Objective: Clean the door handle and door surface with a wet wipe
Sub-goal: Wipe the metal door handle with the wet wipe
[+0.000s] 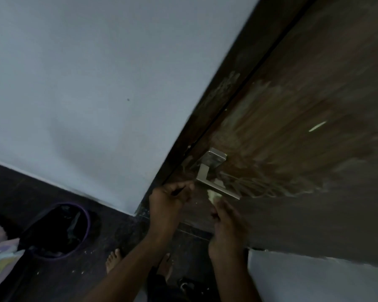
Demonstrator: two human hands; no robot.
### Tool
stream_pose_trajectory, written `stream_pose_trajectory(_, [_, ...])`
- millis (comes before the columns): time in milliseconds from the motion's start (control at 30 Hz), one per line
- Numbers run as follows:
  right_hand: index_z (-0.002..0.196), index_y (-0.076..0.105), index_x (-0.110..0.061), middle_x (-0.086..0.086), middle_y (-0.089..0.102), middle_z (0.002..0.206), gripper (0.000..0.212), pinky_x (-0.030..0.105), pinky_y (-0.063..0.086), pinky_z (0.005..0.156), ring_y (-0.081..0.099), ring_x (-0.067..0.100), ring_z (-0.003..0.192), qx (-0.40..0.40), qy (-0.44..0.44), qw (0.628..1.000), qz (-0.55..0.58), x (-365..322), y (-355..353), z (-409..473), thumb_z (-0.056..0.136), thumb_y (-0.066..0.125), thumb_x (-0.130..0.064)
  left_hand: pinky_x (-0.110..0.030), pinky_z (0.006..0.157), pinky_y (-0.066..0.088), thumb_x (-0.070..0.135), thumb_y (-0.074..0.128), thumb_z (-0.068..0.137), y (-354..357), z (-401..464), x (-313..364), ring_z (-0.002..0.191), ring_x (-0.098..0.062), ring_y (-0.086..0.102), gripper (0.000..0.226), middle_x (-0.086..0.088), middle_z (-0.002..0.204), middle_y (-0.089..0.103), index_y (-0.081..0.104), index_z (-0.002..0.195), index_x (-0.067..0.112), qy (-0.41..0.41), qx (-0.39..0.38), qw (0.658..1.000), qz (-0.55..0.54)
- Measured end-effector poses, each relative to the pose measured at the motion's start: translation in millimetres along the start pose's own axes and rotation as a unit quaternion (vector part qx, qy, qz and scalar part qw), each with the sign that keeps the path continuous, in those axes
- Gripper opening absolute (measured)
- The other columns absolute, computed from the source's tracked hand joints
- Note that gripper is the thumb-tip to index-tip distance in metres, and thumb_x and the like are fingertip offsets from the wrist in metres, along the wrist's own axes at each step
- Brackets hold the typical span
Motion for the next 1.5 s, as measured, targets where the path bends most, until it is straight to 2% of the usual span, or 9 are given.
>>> stream_pose_trajectory(100, [0.094, 0.078, -0.014, 0.008, 0.078, 0.092, 0.015, 0.04, 0.056, 0.079, 0.072, 0.022, 0.084, 0.103, -0.091, 0.99, 0.011, -21.1, -26.6, -14.6, 0.079, 0.079, -0.018, -0.015, 0.077, 0.054, 0.019, 0.075, 0.088, -6.1, -1.2, 17.4, 0.085, 0.002, 0.072, 0.016, 0.02, 0.087, 0.077, 0.078, 0.094, 0.034, 0.031, 0.044, 0.999, 0.006])
stream_pose_trajectory(267, [0.091, 0.077, -0.038, -0.016, 0.074, 0.082, 0.011, 0.02, 0.057, 0.067, 0.07, -0.001, 0.075, 0.083, -0.277, 0.944, -0.16, -64.7, -14.9, -34.4, 0.084, 0.076, -0.03, -0.015, 0.084, 0.054, 0.025, 0.076, 0.088, -3.6, -2.0, 43.7, 0.092, 0.005, 0.07, 0.015, 0.021, 0.093, 0.076, 0.079, 0.103, 0.025, 0.076, 0.089, 0.993, 0.021])
stream_pose_trajectory(367, [0.095, 0.078, -0.028, -0.016, 0.074, 0.081, 0.01, 0.031, 0.056, 0.085, 0.067, 0.0, 0.077, 0.043, -0.312, 0.895, -0.316, -78.8, 17.2, -25.5, 0.088, 0.071, -0.03, -0.011, 0.082, 0.052, 0.026, 0.075, 0.088, 0.0, -5.7, 52.6, 0.091, 0.009, 0.068, 0.014, 0.024, 0.092, 0.075, 0.079, 0.101, 0.027, 0.097, 0.095, 0.99, 0.034])
stream_pose_trajectory(467, [0.084, 0.077, -0.028, -0.008, 0.076, 0.082, 0.017, 0.035, 0.028, 0.097, 0.063, 0.013, 0.079, 0.11, -0.283, 0.854, -0.423, -81.2, 36.7, -13.8, 0.088, 0.066, -0.04, -0.012, 0.082, 0.053, 0.024, 0.072, 0.091, 2.0, -5.8, 58.9, 0.091, 0.009, 0.067, 0.015, 0.022, 0.092, 0.075, 0.079, 0.104, 0.025, 0.094, 0.079, 0.991, 0.05])
stream_pose_trajectory(767, [0.083, 0.072, -0.017, 0.002, 0.075, 0.087, 0.006, 0.045, 0.04, 0.106, 0.067, 0.022, 0.094, 0.092, -0.196, 0.916, -0.338, -76.6, 54.3, -1.6, 0.082, 0.067, -0.014, 0.0, 0.083, 0.043, 0.017, 0.063, 0.098, -0.6, -9.3, 67.2, 0.098, 0.016, 0.062, 0.023, 0.019, 0.105, 0.072, 0.074, 0.117, 0.022, 0.165, 0.071, 0.978, 0.103])
stream_pose_trajectory(900, [0.068, 0.076, -0.024, -0.007, 0.071, 0.064, 0.014, 0.039, 0.054, 0.085, 0.07, 0.013, 0.068, 0.078, -0.211, 0.946, -0.231, -79.5, 50.3, -4.5, 0.08, 0.076, -0.016, 0.002, 0.077, 0.041, 0.018, 0.064, 0.096, 3.7, -5.6, 73.1, 0.088, 0.018, 0.062, 0.022, 0.034, 0.095, 0.063, 0.074, 0.115, 0.023, 0.197, 0.06, 0.971, 0.119])
stream_pose_trajectory(1000, [0.065, 0.074, -0.029, -0.019, 0.065, 0.058, 0.021, 0.049, 0.057, 0.086, 0.07, 0.008, 0.066, 0.074, -0.246, 0.943, -0.21, -83.5, 46.9, -9.7, 0.084, 0.076, -0.021, -0.006, 0.084, 0.047, 0.02, 0.064, 0.097, 4.6, -2.8, 74.7, 0.096, 0.01, 0.065, 0.023, 0.025, 0.102, 0.068, 0.074, 0.117, 0.023, 0.212, 0.059, 0.967, 0.128])
stream_pose_trajectory(1300, [0.083, 0.062, -0.007, 0.01, 0.074, 0.092, 0.005, 0.057, 0.043, 0.104, 0.068, 0.031, 0.099, 0.045, -0.165, 0.927, -0.333, -72.8, 62.1, -4.7, 0.084, 0.061, -0.011, -0.002, 0.085, 0.044, 0.019, 0.062, 0.097, 4.2, -4.3, 71.4, 0.099, 0.005, 0.064, 0.022, 0.02, 0.106, 0.069, 0.074, 0.116, 0.022, 0.215, 0.055, 0.965, 0.139])
stream_pose_trajectory(1500, [0.09, 0.07, -0.002, 0.019, 0.073, 0.096, 0.015, 0.032, 0.049, 0.07, 0.069, 0.035, 0.093, 0.02, -0.138, 0.934, -0.33, -74.1, 66.9, 5.8, 0.082, 0.062, -0.011, -0.001, 0.086, 0.043, 0.019, 0.062, 0.097, 2.6, -4.7, 68.6, 0.101, 0.004, 0.064, 0.023, 0.015, 0.109, 0.071, 0.074, 0.118, 0.02, 0.203, 0.053, 0.968, 0.14])
Point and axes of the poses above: each hand's wrist, its own z-axis towards the middle knuckle, its own y-axis out of the palm, x = y × z, the point moved 2 cm from there along z, towards the middle knuckle
